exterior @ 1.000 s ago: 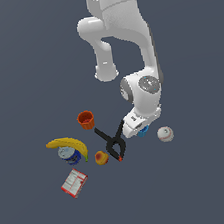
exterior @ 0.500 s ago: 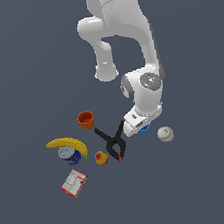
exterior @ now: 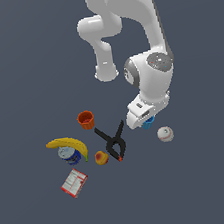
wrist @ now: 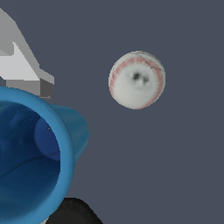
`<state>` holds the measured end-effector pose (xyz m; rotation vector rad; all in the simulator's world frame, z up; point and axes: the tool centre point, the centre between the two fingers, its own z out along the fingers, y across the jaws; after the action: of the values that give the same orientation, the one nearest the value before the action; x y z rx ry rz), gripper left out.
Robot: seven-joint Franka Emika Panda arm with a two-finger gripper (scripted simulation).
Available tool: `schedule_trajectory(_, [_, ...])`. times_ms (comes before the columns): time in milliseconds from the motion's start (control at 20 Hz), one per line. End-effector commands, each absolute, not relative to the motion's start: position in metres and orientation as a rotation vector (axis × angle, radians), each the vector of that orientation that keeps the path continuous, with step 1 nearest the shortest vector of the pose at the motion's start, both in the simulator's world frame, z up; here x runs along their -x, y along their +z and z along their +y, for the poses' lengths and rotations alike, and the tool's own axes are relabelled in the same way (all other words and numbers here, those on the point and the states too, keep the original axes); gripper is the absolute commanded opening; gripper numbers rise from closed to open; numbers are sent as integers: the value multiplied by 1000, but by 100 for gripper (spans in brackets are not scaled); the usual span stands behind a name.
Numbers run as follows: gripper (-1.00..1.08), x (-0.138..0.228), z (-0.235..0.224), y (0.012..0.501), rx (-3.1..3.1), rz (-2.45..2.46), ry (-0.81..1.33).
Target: Pick up a designated object from a clutter of objects.
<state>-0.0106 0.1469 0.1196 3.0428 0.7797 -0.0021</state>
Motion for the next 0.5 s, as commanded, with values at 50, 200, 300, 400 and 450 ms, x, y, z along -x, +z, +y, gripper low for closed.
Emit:
schedule_trajectory(50, [-100,9,154,156,-3043,781,0])
schedule_trajectory(200, [-100,7,161,188,-3043,782,0])
schedule_trajectory(300, [-100,6,165,210,-3043,782,0])
schedule_trajectory(400, [-100,5,170,231,-3044,782,0])
schedule_trajectory(450, [-100,4,172,242,-3044,782,0])
